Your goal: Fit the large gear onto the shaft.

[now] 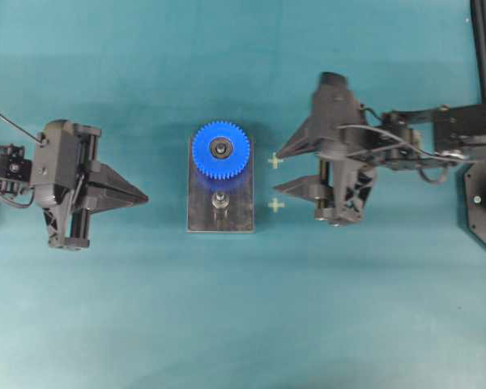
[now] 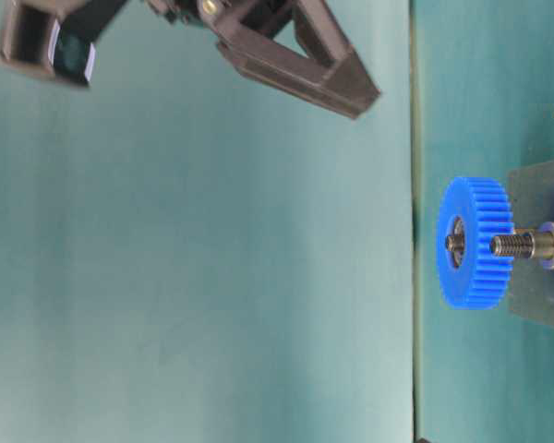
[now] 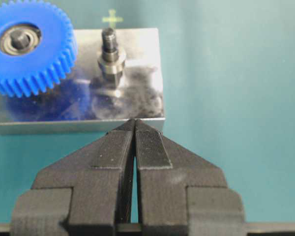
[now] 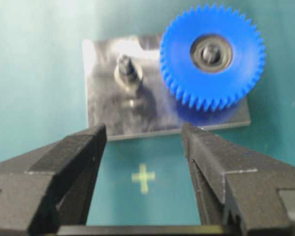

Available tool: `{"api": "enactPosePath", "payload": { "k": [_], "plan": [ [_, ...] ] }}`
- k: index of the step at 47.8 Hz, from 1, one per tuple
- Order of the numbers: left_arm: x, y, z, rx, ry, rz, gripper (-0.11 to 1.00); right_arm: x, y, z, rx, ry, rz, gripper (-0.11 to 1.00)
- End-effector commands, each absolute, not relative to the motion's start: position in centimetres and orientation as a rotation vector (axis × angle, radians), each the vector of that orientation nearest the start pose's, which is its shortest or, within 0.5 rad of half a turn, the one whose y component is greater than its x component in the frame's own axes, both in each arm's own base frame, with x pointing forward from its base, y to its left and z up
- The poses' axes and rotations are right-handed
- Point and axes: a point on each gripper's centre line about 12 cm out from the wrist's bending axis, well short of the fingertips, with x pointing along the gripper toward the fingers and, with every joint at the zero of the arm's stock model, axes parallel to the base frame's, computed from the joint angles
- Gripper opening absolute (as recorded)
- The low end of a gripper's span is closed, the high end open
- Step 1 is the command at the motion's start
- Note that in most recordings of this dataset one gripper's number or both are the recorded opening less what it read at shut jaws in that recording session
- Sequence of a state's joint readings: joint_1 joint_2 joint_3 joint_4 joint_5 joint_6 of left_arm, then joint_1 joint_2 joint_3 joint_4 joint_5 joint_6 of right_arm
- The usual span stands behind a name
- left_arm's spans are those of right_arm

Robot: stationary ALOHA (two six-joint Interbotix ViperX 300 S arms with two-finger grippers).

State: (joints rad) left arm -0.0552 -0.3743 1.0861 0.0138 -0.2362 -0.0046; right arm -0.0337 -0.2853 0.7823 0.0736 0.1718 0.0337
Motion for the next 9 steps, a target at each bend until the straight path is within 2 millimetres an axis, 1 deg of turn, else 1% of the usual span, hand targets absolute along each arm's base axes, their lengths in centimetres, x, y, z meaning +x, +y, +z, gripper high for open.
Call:
{"api": "enactPosePath", "payload": {
  "k": [1,9],
  "plan": [
    [27.69,-1.49,18.67,0.024,0.444,-0.058,0.0,32.63,-1.37,22.49,0.125,0.584,-0.069,0.67],
    [27.0,-1.45,19.13,0.024,0.432,-0.058,0.0,31.97,-1.56,22.33,0.124,0.523,-0.077,0.66]
  ]
}}
